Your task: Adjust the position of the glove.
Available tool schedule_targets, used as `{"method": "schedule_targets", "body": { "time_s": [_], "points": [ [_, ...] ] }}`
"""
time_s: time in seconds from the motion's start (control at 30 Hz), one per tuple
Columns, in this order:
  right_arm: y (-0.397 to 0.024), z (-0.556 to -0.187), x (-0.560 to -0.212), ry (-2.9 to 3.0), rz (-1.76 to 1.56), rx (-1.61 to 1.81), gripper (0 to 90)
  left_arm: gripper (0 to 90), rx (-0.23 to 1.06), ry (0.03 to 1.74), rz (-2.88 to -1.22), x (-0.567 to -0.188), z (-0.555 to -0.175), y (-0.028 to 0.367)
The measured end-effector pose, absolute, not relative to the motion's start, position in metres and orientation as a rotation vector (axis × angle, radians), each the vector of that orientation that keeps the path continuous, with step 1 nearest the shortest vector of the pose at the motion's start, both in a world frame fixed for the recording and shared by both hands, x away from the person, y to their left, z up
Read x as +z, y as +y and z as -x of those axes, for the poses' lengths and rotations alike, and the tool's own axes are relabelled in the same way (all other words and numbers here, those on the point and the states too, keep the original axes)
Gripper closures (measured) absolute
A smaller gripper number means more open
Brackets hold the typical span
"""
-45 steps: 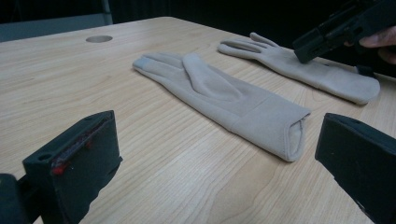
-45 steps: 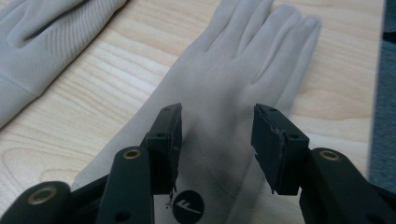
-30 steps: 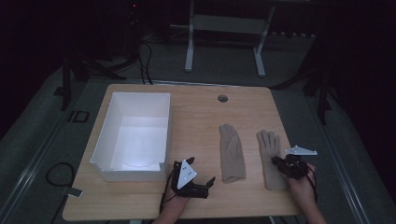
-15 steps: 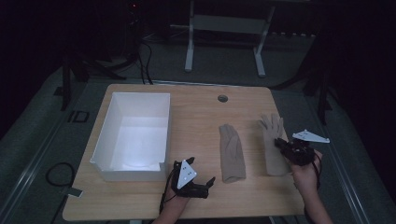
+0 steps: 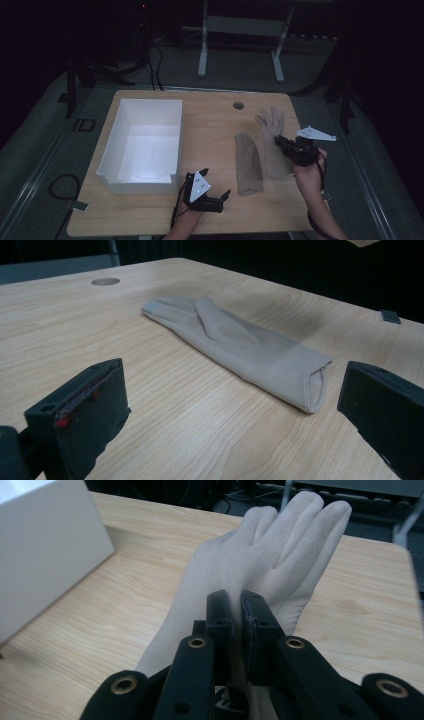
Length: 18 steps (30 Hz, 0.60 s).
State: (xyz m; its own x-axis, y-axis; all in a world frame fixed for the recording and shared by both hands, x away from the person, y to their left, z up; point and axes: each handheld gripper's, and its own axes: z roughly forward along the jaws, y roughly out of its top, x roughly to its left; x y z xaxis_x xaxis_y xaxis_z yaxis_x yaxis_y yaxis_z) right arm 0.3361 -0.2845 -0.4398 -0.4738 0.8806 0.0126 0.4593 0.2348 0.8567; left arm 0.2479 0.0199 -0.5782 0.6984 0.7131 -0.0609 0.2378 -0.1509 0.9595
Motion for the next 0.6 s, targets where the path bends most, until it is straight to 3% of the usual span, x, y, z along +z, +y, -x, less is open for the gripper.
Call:
{"method": "schedule_targets", "body": {
  "time_s": [0.33, 0.6],
  "points": [
    [-0.241, -0.343, -0.463, 2.099, -1.208, 1.145, 83.4, 0.1, 0.494, 0.766, -1.715, -0.578, -0.248, 0.02],
    [-0.236, -0.345, -0.49, 2.094, -1.32, 1.108, 83.3, 0.1, 0.495, 0.766, -1.716, -0.578, -0.248, 0.02]
  ]
}}
